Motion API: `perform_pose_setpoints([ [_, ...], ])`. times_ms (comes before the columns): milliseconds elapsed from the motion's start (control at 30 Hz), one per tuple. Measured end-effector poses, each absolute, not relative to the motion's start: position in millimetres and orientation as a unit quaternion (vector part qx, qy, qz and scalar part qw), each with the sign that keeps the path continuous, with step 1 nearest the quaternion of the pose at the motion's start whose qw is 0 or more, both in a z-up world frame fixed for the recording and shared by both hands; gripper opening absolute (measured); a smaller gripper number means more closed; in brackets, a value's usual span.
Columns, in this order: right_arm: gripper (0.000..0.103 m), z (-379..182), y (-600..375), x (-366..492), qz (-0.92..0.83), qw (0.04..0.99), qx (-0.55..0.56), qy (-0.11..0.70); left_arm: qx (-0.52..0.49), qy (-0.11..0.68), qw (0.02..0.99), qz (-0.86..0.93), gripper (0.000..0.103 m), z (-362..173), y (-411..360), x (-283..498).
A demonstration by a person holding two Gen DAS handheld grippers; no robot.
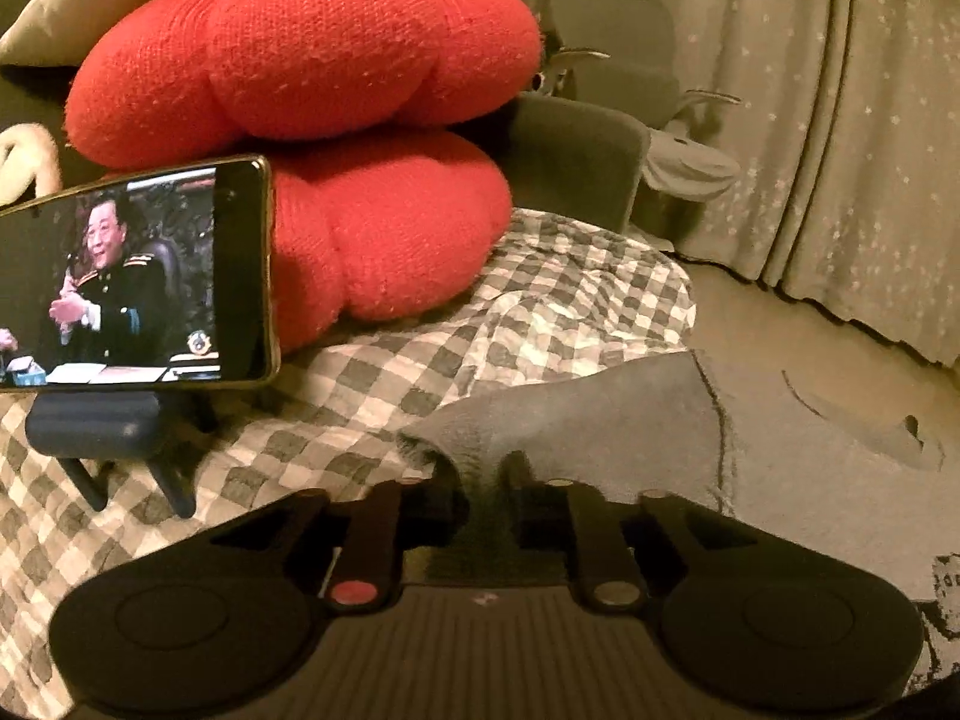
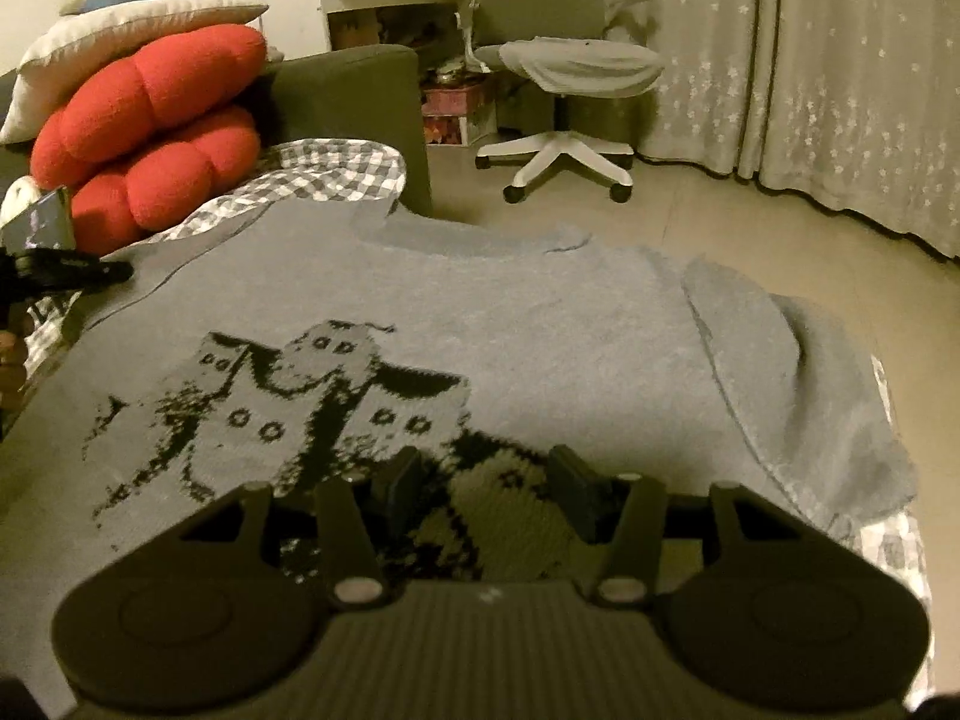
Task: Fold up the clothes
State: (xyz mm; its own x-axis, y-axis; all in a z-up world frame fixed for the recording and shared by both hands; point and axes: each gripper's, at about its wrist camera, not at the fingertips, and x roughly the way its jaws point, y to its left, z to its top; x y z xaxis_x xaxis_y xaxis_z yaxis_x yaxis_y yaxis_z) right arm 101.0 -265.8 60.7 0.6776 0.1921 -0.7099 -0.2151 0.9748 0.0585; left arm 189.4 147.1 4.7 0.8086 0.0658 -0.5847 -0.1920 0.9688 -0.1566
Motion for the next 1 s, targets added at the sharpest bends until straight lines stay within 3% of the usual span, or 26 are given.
perform_pose_setpoints([
  [733,0.049,66.8,-243.5,70.7,0.145,0.913,-0.004,0.38,-0.115,0.242,0.963,-0.01,0.002,51.6,100.8,167.4],
  [1000,0.049,68.3,-242.4,59.8,0.157,0.912,0.012,0.379,-0.143,0.271,0.952,0.012,0.004,41.2,125.6,165.3],
])
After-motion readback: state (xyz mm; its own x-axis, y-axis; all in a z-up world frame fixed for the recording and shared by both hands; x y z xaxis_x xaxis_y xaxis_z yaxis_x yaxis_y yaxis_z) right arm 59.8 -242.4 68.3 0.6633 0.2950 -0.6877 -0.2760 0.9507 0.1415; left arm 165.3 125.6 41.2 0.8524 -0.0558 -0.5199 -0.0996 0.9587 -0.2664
